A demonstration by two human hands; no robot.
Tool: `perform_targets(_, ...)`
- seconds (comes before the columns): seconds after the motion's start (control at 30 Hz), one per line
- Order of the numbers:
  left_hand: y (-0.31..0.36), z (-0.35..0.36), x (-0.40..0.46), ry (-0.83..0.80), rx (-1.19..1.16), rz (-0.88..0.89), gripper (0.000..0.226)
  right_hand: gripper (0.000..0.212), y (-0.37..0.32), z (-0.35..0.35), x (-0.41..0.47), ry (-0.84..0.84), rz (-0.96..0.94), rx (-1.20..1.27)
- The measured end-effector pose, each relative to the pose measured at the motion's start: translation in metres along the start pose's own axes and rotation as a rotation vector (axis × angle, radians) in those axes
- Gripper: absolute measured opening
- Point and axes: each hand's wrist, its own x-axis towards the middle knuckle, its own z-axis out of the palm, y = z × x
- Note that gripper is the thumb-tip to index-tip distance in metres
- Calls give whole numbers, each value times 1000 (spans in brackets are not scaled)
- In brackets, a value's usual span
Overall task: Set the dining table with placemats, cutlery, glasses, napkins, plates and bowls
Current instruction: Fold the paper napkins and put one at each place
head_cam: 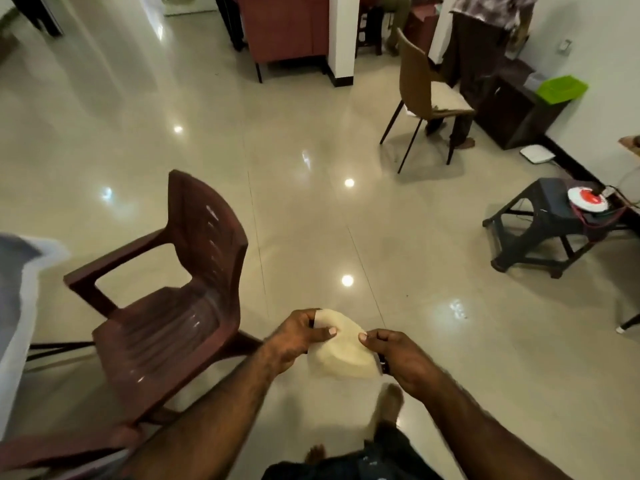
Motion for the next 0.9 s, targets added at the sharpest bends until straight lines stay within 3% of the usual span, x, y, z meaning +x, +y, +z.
perform_targets(0.17,57,-22,126,103,-90,-13,35,11,-95,-39,125,-30,-16,-15)
perform_targets(0.23,87,-32,174,210,-170,-58,30,10,-135,-57,180,-17,-5,7)
perform_targets(0.33,137,-46,229,239,-237,-90,29,7,-197,-78,248,-13,19,45)
perform_targets(0.43,176,-68,271,301,-215,-54,39,8,-267,-82,311,-69,40,19)
perform_targets(0.57,223,-119,328,439,-251,12,45,29,-362,-60,393,-185,32,-39)
perform_targets(0.7,272,-195,402,538,-282,101,40,31,-442,-24,477,-272,5,-122)
perform_targets(0.9,355,-324,486,548,-408,56,26,34,-547,46,601,-208,-17,-126)
